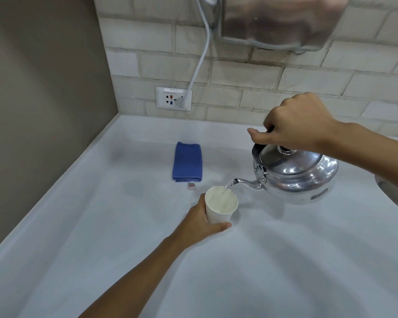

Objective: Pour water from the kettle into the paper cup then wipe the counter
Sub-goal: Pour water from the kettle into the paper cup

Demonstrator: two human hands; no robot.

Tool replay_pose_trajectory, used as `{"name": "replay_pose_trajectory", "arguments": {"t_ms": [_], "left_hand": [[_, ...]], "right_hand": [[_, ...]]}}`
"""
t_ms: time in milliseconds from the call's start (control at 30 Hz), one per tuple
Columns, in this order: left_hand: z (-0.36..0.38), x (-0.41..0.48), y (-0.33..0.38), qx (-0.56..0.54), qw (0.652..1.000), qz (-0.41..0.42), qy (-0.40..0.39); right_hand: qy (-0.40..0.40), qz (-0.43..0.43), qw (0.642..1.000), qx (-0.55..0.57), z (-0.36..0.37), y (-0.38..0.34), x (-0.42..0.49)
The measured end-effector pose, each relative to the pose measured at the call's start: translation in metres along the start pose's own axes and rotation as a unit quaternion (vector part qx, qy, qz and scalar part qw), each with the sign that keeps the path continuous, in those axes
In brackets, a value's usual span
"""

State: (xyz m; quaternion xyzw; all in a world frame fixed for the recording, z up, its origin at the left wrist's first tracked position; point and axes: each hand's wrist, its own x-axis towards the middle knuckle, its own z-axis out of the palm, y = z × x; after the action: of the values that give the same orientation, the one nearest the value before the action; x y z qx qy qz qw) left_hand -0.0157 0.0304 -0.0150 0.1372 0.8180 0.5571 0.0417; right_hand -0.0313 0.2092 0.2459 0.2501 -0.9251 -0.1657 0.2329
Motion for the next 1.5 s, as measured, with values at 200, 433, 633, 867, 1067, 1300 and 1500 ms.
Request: {"name": "replay_pose_trajectory", "arguments": {"t_ms": [200, 433, 633, 867, 1067, 1300, 1500], "left_hand": [[0.0006, 0.0006, -0.0004, -0.002, 1.0, 0.005, -0.002], [0.0005, 0.0009, -0.0009, -0.007, 1.0, 0.005, -0.003], [0.0004, 0.0011, -0.0015, -0.011, 1.0, 0.007, -0.006], [0.0011, 0.0015, -0.0018, -0.017, 1.0, 0.012, -0.007], [0.0001, 0.0012, -0.0014, -0.016, 1.0, 0.013, -0.007], [0.0005, 0.0009, -0.0021, -0.01, 1.0, 0.009, -0.004], [0.0006, 0.0012, -0.0015, -0.011, 1.0, 0.005, -0.007]], "right_hand": [[-0.001, -0.002, 1.0, -0.009, -0.003, 0.0001, 0.0], [0.002, -0.002, 1.0, -0.011, -0.0033, -0.0002, 0.0], [0.003, -0.005, 1.0, -0.016, -0.0044, 0.0001, 0.0006], [0.003, -0.006, 1.0, -0.017, -0.0049, 0.0003, -0.0006], [-0.001, -0.009, 1.0, -0.019, -0.0061, 0.0009, -0.0014], [0.004, -0.012, 1.0, -0.023, -0.008, 0.0019, -0.0026], [0.003, -0.017, 0.999, -0.029, -0.0089, 0.0027, -0.0034]]}}
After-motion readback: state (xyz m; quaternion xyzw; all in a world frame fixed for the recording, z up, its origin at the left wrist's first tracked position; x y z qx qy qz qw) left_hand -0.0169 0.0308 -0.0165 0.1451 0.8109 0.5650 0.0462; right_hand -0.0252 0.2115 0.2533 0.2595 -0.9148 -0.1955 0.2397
